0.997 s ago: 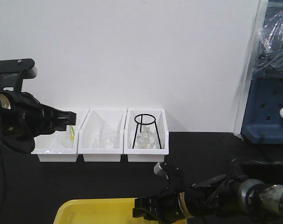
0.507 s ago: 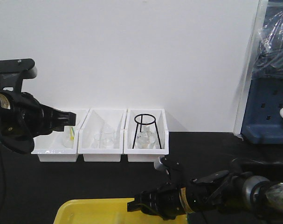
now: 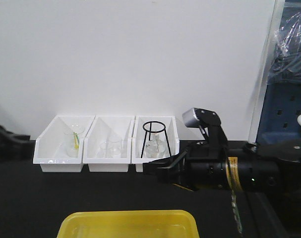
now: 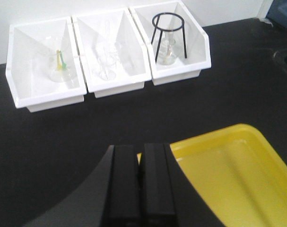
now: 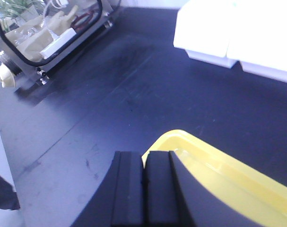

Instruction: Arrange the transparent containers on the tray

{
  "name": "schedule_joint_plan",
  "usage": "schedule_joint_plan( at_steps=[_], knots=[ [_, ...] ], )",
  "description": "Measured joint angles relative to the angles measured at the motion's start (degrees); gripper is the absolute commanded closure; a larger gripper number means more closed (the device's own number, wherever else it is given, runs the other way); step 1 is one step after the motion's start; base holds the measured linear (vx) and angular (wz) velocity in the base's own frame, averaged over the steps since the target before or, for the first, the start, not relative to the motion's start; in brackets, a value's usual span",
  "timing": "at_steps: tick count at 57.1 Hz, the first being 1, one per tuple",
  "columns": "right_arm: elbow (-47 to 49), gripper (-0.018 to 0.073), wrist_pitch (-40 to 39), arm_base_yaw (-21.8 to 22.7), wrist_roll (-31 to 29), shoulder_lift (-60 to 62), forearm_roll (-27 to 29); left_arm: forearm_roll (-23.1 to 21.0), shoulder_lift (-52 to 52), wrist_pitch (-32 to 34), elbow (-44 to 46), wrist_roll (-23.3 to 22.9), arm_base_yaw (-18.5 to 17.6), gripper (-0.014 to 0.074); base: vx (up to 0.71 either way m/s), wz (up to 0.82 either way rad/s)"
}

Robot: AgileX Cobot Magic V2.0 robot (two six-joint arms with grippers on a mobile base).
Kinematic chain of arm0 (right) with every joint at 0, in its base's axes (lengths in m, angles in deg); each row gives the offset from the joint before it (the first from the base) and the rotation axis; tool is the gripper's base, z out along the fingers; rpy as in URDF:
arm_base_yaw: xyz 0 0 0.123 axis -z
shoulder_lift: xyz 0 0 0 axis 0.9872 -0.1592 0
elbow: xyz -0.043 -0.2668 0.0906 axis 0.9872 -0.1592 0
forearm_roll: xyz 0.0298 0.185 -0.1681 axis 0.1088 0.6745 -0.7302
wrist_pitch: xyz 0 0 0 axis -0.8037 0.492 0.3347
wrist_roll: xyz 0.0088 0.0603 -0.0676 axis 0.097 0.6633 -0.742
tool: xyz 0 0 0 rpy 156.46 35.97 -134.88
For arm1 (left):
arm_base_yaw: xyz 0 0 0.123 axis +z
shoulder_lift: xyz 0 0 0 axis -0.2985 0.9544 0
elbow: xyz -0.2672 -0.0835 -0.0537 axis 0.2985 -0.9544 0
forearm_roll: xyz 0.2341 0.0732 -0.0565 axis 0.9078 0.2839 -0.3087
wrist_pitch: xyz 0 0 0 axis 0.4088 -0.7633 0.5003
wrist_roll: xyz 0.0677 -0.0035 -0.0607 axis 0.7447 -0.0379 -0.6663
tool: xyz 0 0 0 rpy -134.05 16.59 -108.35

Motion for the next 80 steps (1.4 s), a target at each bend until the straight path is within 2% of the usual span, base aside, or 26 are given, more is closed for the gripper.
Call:
schedule_joint_plan(
  at_steps=[14,29,41,80],
  knots=[
    [-15.19,0.0572,9.42,0.0,-7.06,15.85,-0.12,0.0,-20.9,7.49,-23.05,1.45,0.0,0.0605,0.0,0.0],
    [-29.07,0.0572,15.37,0.0,-10.29,33.0,-0.02,-1.07,-43.45,6.22,-37.58,1.67,0.0,0.0605,0.0,0.0],
    [-32.74,0.0572,18.3,0.0,-10.41,39.08,0.17,-1.14,-51.41,4.3,-40.91,1.67,0.0,0.0605,0.0,0.0],
    [-32.74,0.0572,18.3,0.0,-10.41,39.43,0.35,-0.92,-51.78,3.87,-41.02,1.73,0.08,0.0604,0.0,0.0]
  ],
)
